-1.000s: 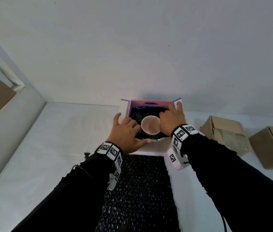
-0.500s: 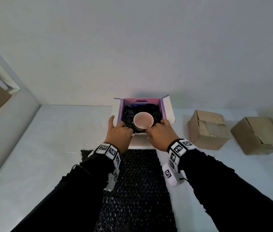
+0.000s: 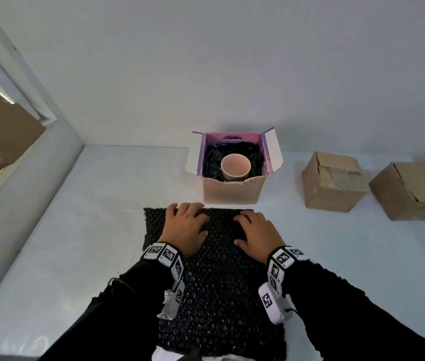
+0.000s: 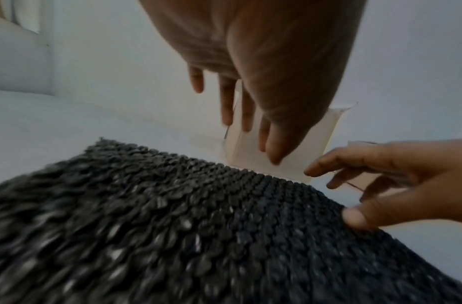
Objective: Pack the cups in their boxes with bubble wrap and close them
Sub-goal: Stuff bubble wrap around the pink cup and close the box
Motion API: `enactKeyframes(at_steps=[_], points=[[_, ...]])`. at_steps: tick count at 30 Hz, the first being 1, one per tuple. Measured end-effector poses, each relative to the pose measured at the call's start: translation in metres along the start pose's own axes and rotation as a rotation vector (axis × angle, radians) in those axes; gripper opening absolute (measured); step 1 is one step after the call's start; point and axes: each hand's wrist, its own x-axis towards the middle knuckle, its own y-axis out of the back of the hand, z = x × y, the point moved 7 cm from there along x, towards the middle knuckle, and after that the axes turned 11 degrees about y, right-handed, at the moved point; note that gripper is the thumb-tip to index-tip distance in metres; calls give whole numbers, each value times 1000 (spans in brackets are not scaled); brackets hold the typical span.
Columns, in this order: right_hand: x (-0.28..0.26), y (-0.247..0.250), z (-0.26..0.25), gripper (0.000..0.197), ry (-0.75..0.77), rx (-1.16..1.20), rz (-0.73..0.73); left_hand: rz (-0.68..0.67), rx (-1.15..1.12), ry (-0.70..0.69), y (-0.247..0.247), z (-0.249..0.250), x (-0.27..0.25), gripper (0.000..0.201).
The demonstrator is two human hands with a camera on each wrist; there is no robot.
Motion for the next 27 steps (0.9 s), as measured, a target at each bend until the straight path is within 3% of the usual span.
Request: enactKeyframes(at_steps=[2, 4, 7, 9, 12, 14, 17, 20, 22, 25, 27], points=[[-8, -21, 4, 84, -99, 31, -123, -197, 66, 79, -24, -9, -14, 50], [-11, -25, 4, 94, -140, 49, -99, -339, 67, 104, -41, -16, -26, 62], [-10, -28, 12, 99, -256, 175, -37, -421, 18, 91, -53, -20, -39, 77], [-9, -34, 14, 86, -289, 243, -73, -426, 9, 105, -54, -22, -41, 88], [-9, -31, 11, 44, -213, 237, -55, -428, -52, 171, -52, -22, -39, 105], [-8, -21, 9, 27, -177, 304, 22, -313, -2, 212, -40, -25, -34, 108], [-7, 7, 3, 24, -54, 440, 202, -46, 108, 255, -7, -35, -21, 110], [-9, 38, 0, 29, 39, 498, 307, -86, 21, 293, 2, -41, -7, 122], [-7, 53, 1, 29, 45, 474, 320, -166, 2, 325, 8, -42, 1, 98], [-4, 71, 8, 31, -18, 334, 267, -150, 21, 221, 28, -30, 12, 34], [-1, 81, 8, 54, -17, 333, 200, -135, 42, 154, 40, -20, 17, 27]])
